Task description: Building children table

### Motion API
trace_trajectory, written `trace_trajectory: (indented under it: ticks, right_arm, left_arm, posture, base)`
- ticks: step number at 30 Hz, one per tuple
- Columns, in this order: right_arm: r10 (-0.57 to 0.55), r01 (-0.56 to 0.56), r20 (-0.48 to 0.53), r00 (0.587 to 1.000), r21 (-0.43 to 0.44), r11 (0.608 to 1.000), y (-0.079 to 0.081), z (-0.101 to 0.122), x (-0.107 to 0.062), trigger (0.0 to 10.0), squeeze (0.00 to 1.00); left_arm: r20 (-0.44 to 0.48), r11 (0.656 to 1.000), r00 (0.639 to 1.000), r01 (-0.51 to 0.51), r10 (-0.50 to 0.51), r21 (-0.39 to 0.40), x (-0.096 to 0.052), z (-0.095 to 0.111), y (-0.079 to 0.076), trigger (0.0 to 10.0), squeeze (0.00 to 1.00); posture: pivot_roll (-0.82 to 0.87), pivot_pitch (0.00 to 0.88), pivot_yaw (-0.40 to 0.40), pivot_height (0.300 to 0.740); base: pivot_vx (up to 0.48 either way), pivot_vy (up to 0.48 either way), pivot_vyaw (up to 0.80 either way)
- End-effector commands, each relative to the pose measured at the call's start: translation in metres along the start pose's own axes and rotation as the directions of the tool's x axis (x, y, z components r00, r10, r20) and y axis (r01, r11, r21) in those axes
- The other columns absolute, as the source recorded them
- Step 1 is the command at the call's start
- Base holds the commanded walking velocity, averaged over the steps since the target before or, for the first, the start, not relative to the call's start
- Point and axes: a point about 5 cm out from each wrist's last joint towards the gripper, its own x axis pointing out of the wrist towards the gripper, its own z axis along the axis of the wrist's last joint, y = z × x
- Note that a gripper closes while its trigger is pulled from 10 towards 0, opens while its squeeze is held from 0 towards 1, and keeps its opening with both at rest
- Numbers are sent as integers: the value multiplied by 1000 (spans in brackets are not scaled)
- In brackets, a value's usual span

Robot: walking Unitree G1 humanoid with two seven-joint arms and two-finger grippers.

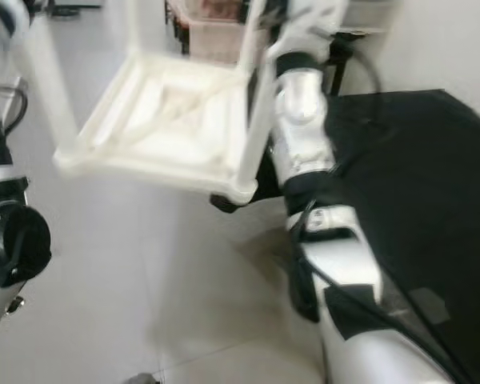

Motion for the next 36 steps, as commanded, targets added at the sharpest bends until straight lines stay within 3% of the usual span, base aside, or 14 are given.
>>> trace_trajectory:
  ticks: [1,3,4,10,11,13,14,16,17,18,19,20,21,36]
  right_arm:
    - [181,-171,37,983,-188,967,41,3,-15,10000,0]
    - [181,-171,37,983,-188,967,41,3,-15,10000,0]
    - [119,-90,73,990,-311,946,26,8,-9,10000,0]
    - [118,-88,58,991,-371,924,27,3,-11,10000,0]
    - [140,-131,-9,990,-412,902,33,-5,-12,10000,0]
    - [140,-131,-9,990,-412,902,33,-5,-12,10000,0]
    - [133,-143,-53,990,-430,891,36,-11,-15,10000,0]
    - [133,-143,-53,990,-430,891,36,-11,-15,10000,0]
    - [137,-180,-127,982,-447,876,42,-23,-24,10000,0]
    - [137,-180,-127,982,-447,876,42,-23,-24,10000,0]
    - [152,-243,-232,961,-439,865,48,-39,-38,10000,0]
    - [152,-243,-232,961,-439,865,48,-39,-38,10000,0]
    - [171,-307,-325,930,-433,847,52,-55,-56,10000,0]
    - [171,-307,-325,930,-433,847,52,-55,-56,10000,0]
  left_arm:
    - [473,668,597,744,-648,-23,-22,96,-120,10000,0]
    - [473,668,597,744,-648,-23,-22,96,-120,10000,0]
    - [469,464,438,883,-767,-66,-32,85,-140,10000,0]
    - [445,383,409,911,-797,-152,-31,63,-143,10000,0]
    - [411,346,409,912,-815,-222,-31,45,-139,10000,0]
    - [411,346,409,912,-815,-222,-31,45,-139,10000,0]
    - [375,318,400,911,-836,-263,-32,22,-137,10000,0]
    - [375,318,400,911,-836,-263,-32,22,-137,10000,0]
    - [314,287,387,903,-867,-319,-39,-9,-132,10000,0]
    - [314,287,387,903,-867,-319,-39,-9,-132,10000,0]
    - [245,288,386,890,-890,-353,-51,-40,-127,10000,0]
    - [245,288,386,890,-890,-353,-51,-40,-127,10000,0]
    - [163,320,397,875,-903,-363,-62,-67,-123,10000,0]
    - [163,320,397,875,-903,-363,-62,-67,-123,10000,0]
  posture:
    - [126,0,-8,740]
    - [126,0,-8,740]
    - [109,0,3,740]
    - [109,0,0,740]
    - [109,0,-2,740]
    - [109,0,-2,740]
    - [105,0,-8,740]
    - [105,0,-8,740]
    - [102,0,-10,740]
    - [102,0,-10,740]
    - [102,0,-12,740]
    - [102,0,-12,740]
    - [103,0,-17,740]
    - [103,0,-17,740]
  base:
    - [0,0,0]
    - [0,0,0]
    - [0,0,0]
    - [0,0,0]
    - [0,0,0]
    - [0,0,0]
    - [0,0,0]
    - [0,0,0]
    - [0,0,0]
    - [0,0,0]
    - [0,0,0]
    - [0,0,0]
    - [0,0,0]
    - [0,0,0]
